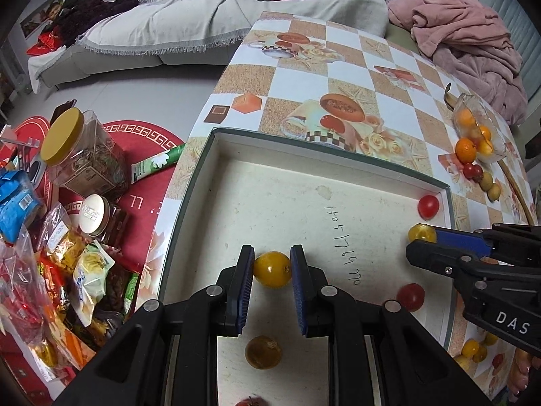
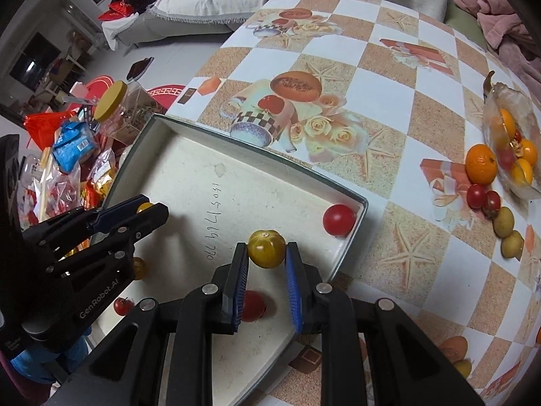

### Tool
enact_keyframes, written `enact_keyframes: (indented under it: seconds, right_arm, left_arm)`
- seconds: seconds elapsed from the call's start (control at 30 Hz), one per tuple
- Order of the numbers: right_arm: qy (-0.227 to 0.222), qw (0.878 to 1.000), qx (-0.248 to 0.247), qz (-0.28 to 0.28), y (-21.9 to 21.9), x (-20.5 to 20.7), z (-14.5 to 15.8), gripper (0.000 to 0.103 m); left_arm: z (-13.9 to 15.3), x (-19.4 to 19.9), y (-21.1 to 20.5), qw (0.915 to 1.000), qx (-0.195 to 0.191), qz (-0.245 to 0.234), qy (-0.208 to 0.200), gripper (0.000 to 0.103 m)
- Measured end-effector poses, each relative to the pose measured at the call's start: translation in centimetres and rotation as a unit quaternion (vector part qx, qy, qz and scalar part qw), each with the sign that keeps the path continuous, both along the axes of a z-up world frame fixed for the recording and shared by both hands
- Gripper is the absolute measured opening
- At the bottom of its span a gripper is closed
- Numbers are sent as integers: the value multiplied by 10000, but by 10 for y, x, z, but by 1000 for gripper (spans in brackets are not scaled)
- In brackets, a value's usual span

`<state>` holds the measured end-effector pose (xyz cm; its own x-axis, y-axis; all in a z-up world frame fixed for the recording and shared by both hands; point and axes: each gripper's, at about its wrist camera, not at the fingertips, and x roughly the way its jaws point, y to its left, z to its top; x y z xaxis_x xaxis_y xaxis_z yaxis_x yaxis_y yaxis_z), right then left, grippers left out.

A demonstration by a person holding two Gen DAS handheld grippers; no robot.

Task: Organize fruits
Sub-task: 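Carry both yellow tomatoes into the white tray and open both tools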

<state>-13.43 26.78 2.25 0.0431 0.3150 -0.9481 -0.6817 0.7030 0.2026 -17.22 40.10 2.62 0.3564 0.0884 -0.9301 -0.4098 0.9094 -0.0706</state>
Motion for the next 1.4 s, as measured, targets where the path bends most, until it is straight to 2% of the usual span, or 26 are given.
enact_keyframes:
  seconds: [0.27,0.6,0.63,0.67,0.7,0.73,0.8,1.03,1.2,1.4]
  right_arm:
    - [-9,9997,-227,112,5,-2,-13,26]
    - [-303,9987,-36,404,8,-14,4,62]
    - [-348,9985,-6,416,6,-14,8,65]
    - [-388,9984,34,414,4,-15,12,66]
    - [-414,9983,65,405,1,-16,15,67]
    - [-449,9982,109,372,-3,-16,20,68]
    - [-468,9983,183,294,-8,-16,25,72]
    - [-495,9983,257,-171,-47,-10,37,87]
    - [-440,9959,163,-771,-98,-5,36,89]
    - [-353,9875,-74,-1537,-172,-2,33,89]
  left_arm:
    - [-6,2,0,9998,90,-77,162,24]
    - [-8,2,-2,9995,128,-187,230,24]
    - [-8,2,-2,9995,113,-196,229,34]
    - [-8,3,-2,9995,110,-185,239,48]
    - [-7,2,-2,9995,177,-140,221,77]
    - [-3,0,-4,9994,299,-95,118,81]
    - [3,0,-7,9993,321,-184,-15,81]
    - [13,6,-26,9987,350,-358,-2,81]
    - [28,11,-54,9973,365,-630,-103,81]
    - [43,15,-99,9929,299,-1127,-230,81]
